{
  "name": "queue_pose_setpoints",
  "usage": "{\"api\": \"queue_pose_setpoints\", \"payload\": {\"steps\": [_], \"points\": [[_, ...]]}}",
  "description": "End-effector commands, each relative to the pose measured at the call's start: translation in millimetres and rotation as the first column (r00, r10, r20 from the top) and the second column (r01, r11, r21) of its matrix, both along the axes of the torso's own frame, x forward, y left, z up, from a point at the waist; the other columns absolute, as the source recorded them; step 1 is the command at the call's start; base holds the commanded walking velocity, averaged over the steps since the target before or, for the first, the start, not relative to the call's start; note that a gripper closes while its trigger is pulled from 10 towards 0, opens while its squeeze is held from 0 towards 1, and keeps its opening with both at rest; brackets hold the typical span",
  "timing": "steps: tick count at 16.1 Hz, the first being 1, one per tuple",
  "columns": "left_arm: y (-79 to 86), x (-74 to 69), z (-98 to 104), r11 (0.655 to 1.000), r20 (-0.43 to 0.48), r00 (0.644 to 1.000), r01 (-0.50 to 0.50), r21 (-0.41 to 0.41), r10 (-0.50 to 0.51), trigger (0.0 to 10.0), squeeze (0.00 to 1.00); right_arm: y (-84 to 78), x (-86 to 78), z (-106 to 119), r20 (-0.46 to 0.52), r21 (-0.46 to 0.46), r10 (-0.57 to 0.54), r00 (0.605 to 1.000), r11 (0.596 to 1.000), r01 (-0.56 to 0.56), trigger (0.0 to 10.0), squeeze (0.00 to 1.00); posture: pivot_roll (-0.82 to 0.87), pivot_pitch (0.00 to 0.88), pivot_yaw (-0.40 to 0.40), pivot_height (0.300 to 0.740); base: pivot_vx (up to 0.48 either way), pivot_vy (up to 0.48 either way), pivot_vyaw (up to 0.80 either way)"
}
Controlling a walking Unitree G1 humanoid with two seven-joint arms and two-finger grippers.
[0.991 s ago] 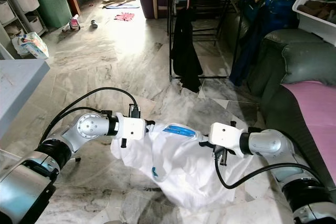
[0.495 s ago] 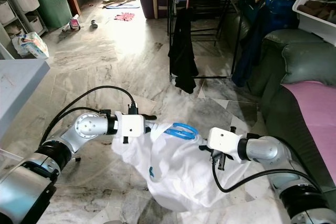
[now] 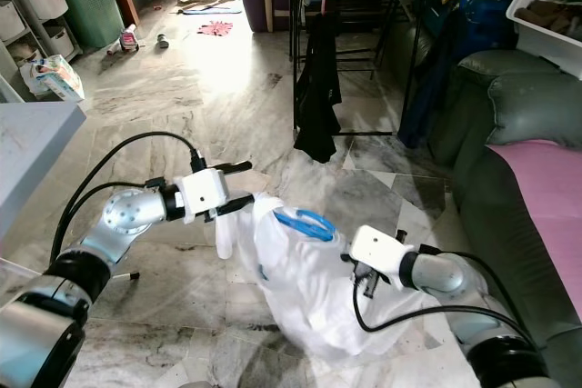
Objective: Hang hanger
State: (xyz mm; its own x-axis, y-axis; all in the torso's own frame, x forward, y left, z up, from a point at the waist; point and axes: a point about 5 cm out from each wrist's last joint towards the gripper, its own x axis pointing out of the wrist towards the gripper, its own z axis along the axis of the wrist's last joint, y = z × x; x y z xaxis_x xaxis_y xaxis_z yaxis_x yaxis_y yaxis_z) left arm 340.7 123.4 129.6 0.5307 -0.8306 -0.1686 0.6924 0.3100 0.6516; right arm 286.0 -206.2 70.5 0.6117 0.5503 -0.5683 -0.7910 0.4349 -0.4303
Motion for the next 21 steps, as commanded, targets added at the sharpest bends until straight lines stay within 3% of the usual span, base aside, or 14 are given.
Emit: {"api": "queue_pose_setpoints", "payload": {"steps": [1,3,5,9,10,11,13,14,16,17,18,19,20,21], "points": [[5.1,1.9,6.3,0.999,0.032,0.999,-0.026,-0.023,0.027,10.0,1.0,-1.0,6.6,6.5,0.033,-0.006,-0.025,0.999,1.0,0.025,0.0,0.0,-0.01,0.036,0.025,0.74,0.0,0.0,0.0],[17.2,2.3,2.9,0.972,0.001,0.984,-0.176,-0.153,0.179,10.0,1.0,-5.6,9.3,5.2,0.073,0.02,-0.159,0.985,0.987,0.158,0.0,0.0,-0.01,0.041,0.029,0.74,0.0,0.0,0.0],[23.1,0.3,-8.4,0.888,-0.108,0.936,-0.353,-0.294,0.336,10.0,1.0,-6.9,7.4,2.0,0.073,0.102,-0.305,0.95,0.949,0.297,0.0,0.0,-0.02,0.047,0.029,0.74,0.0,0.0,0.0],[10.0,-21.7,-30.2,0.761,-0.266,0.874,-0.486,-0.43,0.407,10.0,1.0,-5.3,1.9,-3.6,0.056,0.187,-0.463,0.885,0.875,0.446,0.0,0.0,-0.03,0.057,0.022,0.74,0.0,0.0,0.0],[8.3,-25.5,-32.6,0.709,-0.316,0.84,-0.542,-0.451,0.442,10.0,1.0,-6.3,4.2,-0.7,0.072,0.217,-0.527,0.847,0.837,0.502,0.0,0.0,-0.03,0.059,0.021,0.74,0.0,0.0,0.0],[8.0,-29.8,-35.9,0.625,-0.383,0.783,-0.621,-0.473,0.489,10.0,1.0,-11.3,8.6,6.4,0.094,0.297,-0.645,0.758,0.745,0.597,0.0,0.0,-0.04,0.065,0.012,0.74,0.0,0.0,0.0],[8.7,-33.6,-36.4,0.539,-0.432,0.741,-0.671,-0.509,0.514,10.0,1.0,-15.4,10.3,11.5,0.098,0.361,-0.728,0.679,0.662,0.657,0.0,0.0,-0.04,0.07,0.007,0.74,0.0,0.0,0.0],[10.4,-36.3,-36.7,0.488,-0.448,0.706,-0.705,-0.514,0.548,10.0,1.0,-15.9,10.1,12.7,0.056,0.414,-0.782,0.62,0.584,0.699,0.0,0.0,-0.04,0.073,0.002,0.74,0.0,0.0,0.0],[13.6,-37.2,-40.8,0.443,-0.476,0.657,-0.75,-0.491,0.584,10.0,1.0,-11.5,8.9,12.9,0.006,0.461,-0.812,0.584,0.52,0.719,0.0,0.0,-0.05,0.073,-0.001,0.74,0.0,0.0,0.0],[15.4,-36.5,-42.3,0.42,-0.499,0.631,-0.772,-0.477,0.594,10.0,1.0,-5.0,7.6,12.3,-0.036,0.497,-0.824,0.565,0.476,0.726,3.9,0.0,-0.05,0.071,-0.006,0.74,0.0,0.0,0.0],[15.1,-34.5,-41.4,0.428,-0.508,0.624,-0.779,-0.458,0.594,10.0,1.0,1.9,5.8,9.1,-0.08,0.494,-0.843,0.532,0.43,0.756,10.0,0.0,-0.05,0.069,-0.008,0.74,0.0,0.0,0.0],[15.1,-33.7,-40.6,0.435,-0.502,0.629,-0.776,-0.457,0.594,10.0,0.96,4.4,5.8,9.1,-0.078,0.494,-0.841,0.536,0.434,0.753,10.0,0.0,-0.05,0.069,-0.008,0.74,0.0,0.0,0.0],[15.0,-32.3,-38.8,0.436,-0.497,0.627,-0.777,-0.455,0.6,10.0,0.01,9.8,5.9,11.0,-0.092,0.516,-0.832,0.547,0.43,0.741,10.0,0.0,-0.05,0.066,-0.008,0.74,0.0,0.0,0.0],[15.2,-28.7,-37.5,0.437,-0.492,0.623,-0.78,-0.449,0.608,10.0,0.0,17.8,6.0,14.2,-0.096,0.533,-0.837,0.539,0.415,0.738,10.0,0.0,-0.06,0.064,-0.007,0.74,0.0,0.0,0.0]]}}
